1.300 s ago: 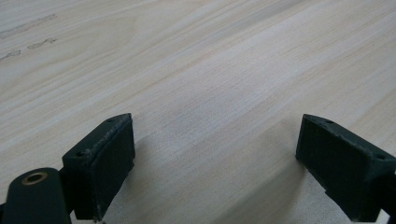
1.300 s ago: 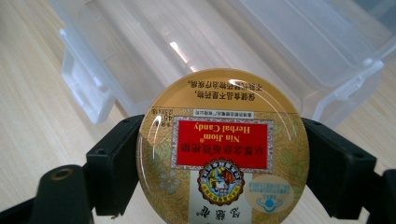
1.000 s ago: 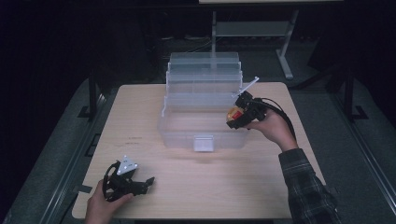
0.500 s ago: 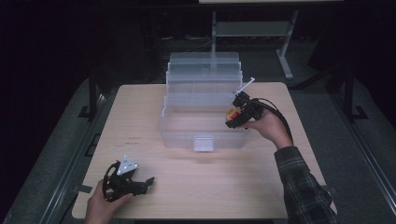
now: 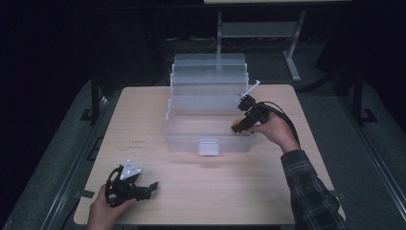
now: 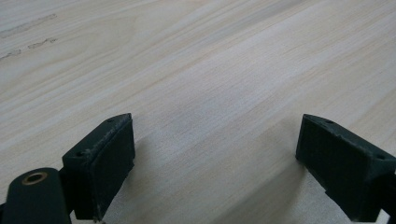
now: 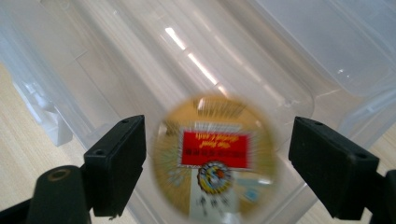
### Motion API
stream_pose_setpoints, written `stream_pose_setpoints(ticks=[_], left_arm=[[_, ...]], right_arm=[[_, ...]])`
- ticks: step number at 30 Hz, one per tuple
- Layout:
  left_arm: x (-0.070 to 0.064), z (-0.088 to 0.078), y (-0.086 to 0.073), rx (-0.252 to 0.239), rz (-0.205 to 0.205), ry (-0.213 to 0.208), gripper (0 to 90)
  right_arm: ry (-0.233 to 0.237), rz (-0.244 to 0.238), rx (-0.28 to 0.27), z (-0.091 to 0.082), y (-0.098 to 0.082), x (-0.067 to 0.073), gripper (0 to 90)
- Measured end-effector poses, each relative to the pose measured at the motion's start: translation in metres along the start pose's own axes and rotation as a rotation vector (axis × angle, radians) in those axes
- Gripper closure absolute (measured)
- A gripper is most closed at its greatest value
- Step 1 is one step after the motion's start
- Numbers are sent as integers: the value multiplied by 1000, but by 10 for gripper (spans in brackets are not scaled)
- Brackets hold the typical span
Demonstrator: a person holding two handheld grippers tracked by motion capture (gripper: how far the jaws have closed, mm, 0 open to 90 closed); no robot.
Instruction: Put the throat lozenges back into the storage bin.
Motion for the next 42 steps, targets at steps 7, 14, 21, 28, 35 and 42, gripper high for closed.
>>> stream_pose_setpoints(ticks=[7, 14, 21, 28, 35, 42], left_arm=[[0, 0, 0, 0, 0, 0, 108], [0, 0, 0, 0, -1, 1, 107], [0, 0, 0, 0, -2, 1, 107], [0, 0, 0, 0, -2, 1, 107], [0, 0, 0, 0, -2, 1, 107], [0, 0, 0, 0, -2, 1, 107]], right_arm=[[-6, 3, -13, -4, 0, 0, 187], [-4, 13, -42, -15, -5, 0, 181], [-16, 35, -76, -24, -16, -3, 36], [-24, 44, -91, -28, -27, -5, 4], [-35, 51, -106, -29, -42, -4, 5], [-44, 66, -127, -32, -58, -3, 4]])
Point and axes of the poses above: each handheld gripper's, and its own axes: z roughly forward along the jaws, y roughly out of its top, x roughly to its left, the point moved 6 cm from there along z, roughly forward along the jaws, and after that the axes turned 7 degrees about x, right-handed, at the moved point
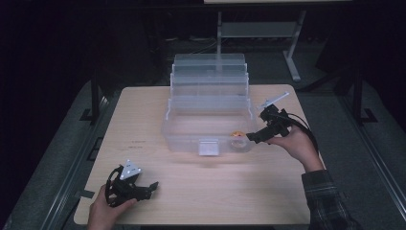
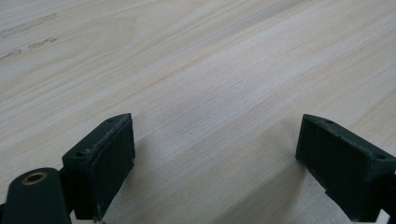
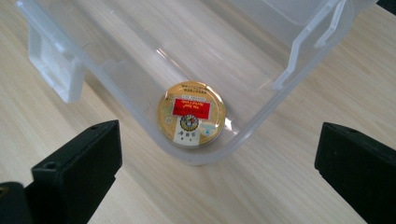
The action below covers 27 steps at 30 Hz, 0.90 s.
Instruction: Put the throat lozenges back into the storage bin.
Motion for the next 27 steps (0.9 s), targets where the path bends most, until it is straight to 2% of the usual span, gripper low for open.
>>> stream_pose_setpoints(ticks=[18, 27], left_arm=[[0, 0, 0, 0, 0, 0, 108], [0, 0, 0, 0, 0, 0, 107]], right_arm=[[-5, 7, -21, 0, -41, 5, 4], [-6, 35, -36, 6, -66, 6, 4]])
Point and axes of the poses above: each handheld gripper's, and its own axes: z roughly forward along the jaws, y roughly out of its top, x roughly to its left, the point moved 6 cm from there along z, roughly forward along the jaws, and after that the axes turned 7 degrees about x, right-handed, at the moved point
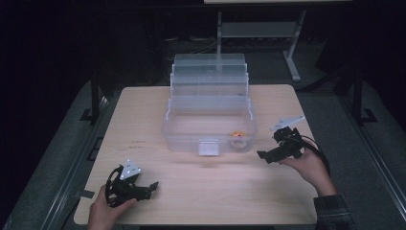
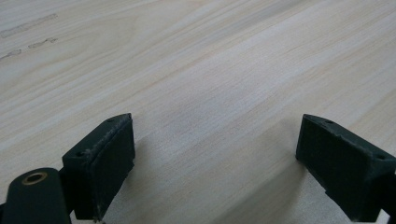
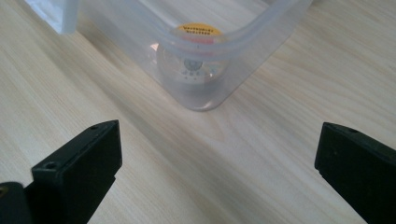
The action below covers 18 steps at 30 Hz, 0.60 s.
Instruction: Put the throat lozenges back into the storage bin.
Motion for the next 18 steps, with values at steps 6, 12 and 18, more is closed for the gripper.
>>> stream_pose_setpoints(ticks=[6, 12, 18], left_arm=[[0, 0, 0, 0, 0, 0, 108], [0, 0, 0, 0, 0, 0, 108], [0, 0, 0, 0, 0, 0, 107]], right_arm=[[-1, 10, 4, 4, -15, 2, 4], [-4, 25, 12, 9, -30, 2, 0], [-5, 39, 11, 12, -42, 2, 0]])
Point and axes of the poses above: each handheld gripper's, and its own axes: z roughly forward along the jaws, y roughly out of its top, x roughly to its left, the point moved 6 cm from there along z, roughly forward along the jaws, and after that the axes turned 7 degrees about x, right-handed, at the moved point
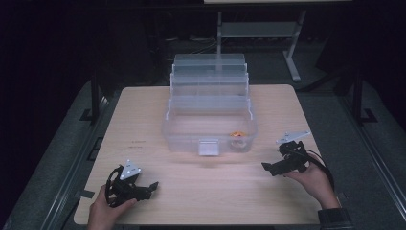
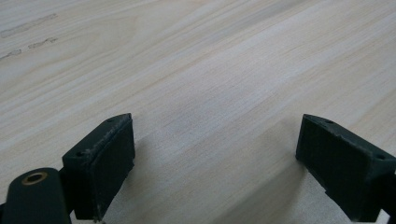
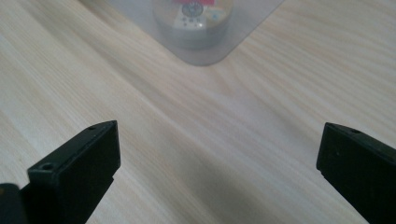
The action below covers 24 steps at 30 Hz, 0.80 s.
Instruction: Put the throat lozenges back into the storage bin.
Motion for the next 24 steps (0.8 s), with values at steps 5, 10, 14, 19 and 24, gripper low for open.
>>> stream_pose_setpoints(ticks=[5, 10, 14, 19, 24], left_arm=[[0, 0, 0, -1, -1, 1, 108], [0, 0, 0, -3, -1, 1, 108], [0, 0, 0, -3, 0, 2, 107], [0, 0, 0, -3, -1, 2, 108], [0, 0, 0, -4, -2, 3, 107]], right_arm=[[8, 14, -9, 2, -15, 0, 0], [14, 20, -18, 5, -29, 2, 0], [17, 29, -36, 6, -38, 2, 0], [10, 36, -53, 7, -49, 1, 0], [3, 48, -55, 7, -59, -2, 0]])
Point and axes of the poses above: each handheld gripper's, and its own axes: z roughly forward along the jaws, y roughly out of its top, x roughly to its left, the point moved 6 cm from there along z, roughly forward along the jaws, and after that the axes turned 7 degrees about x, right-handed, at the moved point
